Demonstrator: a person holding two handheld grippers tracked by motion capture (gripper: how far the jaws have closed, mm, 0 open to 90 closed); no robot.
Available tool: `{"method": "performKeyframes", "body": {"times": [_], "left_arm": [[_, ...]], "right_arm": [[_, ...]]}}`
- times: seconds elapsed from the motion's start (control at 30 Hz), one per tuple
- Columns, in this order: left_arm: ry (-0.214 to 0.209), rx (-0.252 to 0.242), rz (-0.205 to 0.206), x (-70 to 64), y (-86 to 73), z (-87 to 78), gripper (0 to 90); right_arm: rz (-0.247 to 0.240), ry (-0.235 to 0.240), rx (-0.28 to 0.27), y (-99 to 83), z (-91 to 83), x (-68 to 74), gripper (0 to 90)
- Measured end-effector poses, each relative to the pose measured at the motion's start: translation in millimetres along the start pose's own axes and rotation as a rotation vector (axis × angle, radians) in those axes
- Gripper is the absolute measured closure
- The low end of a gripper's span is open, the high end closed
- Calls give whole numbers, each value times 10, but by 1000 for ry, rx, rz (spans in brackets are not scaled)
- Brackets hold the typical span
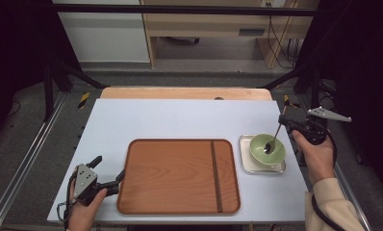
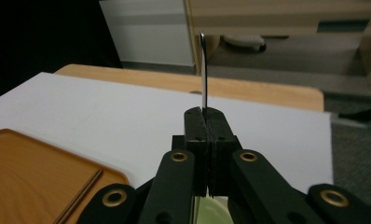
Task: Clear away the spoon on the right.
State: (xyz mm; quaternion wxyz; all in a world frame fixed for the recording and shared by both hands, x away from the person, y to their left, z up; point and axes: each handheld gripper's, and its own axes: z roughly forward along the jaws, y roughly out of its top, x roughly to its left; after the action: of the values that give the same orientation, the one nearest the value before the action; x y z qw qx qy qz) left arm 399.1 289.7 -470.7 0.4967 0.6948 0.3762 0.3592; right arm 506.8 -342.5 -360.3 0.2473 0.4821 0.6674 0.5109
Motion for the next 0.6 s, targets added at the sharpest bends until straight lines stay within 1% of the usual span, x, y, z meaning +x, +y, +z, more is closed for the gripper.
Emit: {"method": "performKeyframes", "body": {"times": [0.03,0.1,0.2,0.33,0.37,0.47,0.53,0.57,0.6], "left_arm": [[3,-3,-5,3,-6,4,59],[4,-5,-10,10,-13,10,58],[3,-13,-6,22,-5,-4,56],[1,-14,-8,22,-9,4,56],[0,-13,-7,18,-13,8,56],[1,-8,5,13,-15,16,56],[3,-9,4,9,-14,22,56],[3,-8,5,8,-14,22,56],[2,-8,6,8,-15,20,56]], "right_arm": [[-15,-6,-17,42,-32,23,896],[-22,3,-49,113,-99,61,896],[-46,13,-78,209,-196,153,896],[-70,38,-110,325,-306,337,896],[-71,48,-112,347,-321,390,896],[-94,92,-112,395,-333,572,896],[-106,131,-105,404,-312,710,896],[-112,158,-97,396,-291,800,896],[-113,173,-94,386,-271,856,897]]}}
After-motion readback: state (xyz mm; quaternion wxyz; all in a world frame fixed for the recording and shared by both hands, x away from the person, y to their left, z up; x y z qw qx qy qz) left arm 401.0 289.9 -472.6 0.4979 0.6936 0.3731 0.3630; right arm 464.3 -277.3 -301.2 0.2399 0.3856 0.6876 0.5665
